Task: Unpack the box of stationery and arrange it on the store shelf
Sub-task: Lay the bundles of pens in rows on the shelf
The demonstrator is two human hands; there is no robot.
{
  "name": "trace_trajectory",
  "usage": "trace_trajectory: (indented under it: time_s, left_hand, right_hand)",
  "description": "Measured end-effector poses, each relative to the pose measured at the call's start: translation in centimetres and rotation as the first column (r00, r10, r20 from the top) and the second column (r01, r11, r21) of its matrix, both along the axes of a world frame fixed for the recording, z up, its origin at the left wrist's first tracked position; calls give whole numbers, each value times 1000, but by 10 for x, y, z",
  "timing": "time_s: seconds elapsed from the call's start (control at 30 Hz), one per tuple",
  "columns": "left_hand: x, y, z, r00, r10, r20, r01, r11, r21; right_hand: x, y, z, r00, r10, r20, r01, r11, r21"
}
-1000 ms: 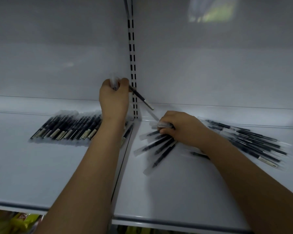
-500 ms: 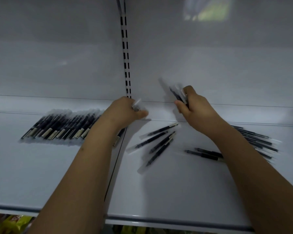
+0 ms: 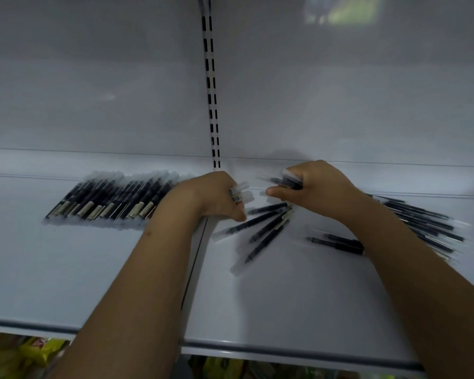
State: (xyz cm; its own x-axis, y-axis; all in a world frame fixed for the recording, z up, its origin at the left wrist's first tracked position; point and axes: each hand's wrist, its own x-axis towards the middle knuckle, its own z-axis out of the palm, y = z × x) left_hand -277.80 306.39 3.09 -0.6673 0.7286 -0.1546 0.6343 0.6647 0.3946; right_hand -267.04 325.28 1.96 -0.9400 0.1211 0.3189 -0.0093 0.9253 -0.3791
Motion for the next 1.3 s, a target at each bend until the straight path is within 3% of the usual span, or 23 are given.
trace_trajectory:
  time_s: [0.07, 0.17, 0.23, 0.33, 0.57, 0.63, 0.73, 0.83, 0.9, 1.03, 1.1, 1.3]
  left_hand:
    - [-2, -3, 3, 1000, 14, 8, -15, 998, 65]
    - [-6, -11, 11, 991, 98, 86, -122, 928, 352]
    - [-7, -12, 16, 970, 155, 187, -235, 791, 565]
    - [-8, -9, 19, 934, 203, 292, -356, 567, 743]
    - [-1, -5, 26, 961, 139, 238, -267, 256, 929]
    - [0, -2, 26, 968, 135, 214, -239, 209, 948]
    - [0, 4, 22, 957, 135, 258, -275, 133, 952]
    - [4, 13, 17, 966, 123, 229, -246, 148, 958]
    - [9, 20, 15, 975, 95, 201, -215, 170, 962]
    - [15, 31, 10, 973, -74, 220, -210, 119, 970]
    - [15, 34, 4, 972, -91, 218, -201, 164, 966]
    - [14, 44, -22, 945, -73, 320, -258, 436, 862]
  right_hand:
    - [-1, -2, -3, 1000, 23, 2, -23, 1000, -18]
    - [-5, -8, -9, 990, 139, -6, -139, 990, 10]
    - [-9, -16, -12, 982, 188, 5, -188, 979, 84]
    - [-15, -30, -15, 970, 238, 49, -243, 954, 176]
    - [-18, -40, -11, 967, 229, 108, -250, 937, 244]
    - [-11, -29, 0, 992, 125, 23, -127, 976, 175]
    - [2, -4, 19, 964, -136, -228, 96, 980, -175]
    - [12, 12, 26, 907, -272, -322, 37, 812, -582]
    - [12, 14, 24, 921, -240, -307, -45, 717, -696]
    - [2, 9, 19, 924, -136, -358, -264, 451, -852]
    - [-1, 8, 13, 933, -119, -339, -253, 452, -855]
    - [-8, 12, -11, 987, -117, -111, -36, 510, -859]
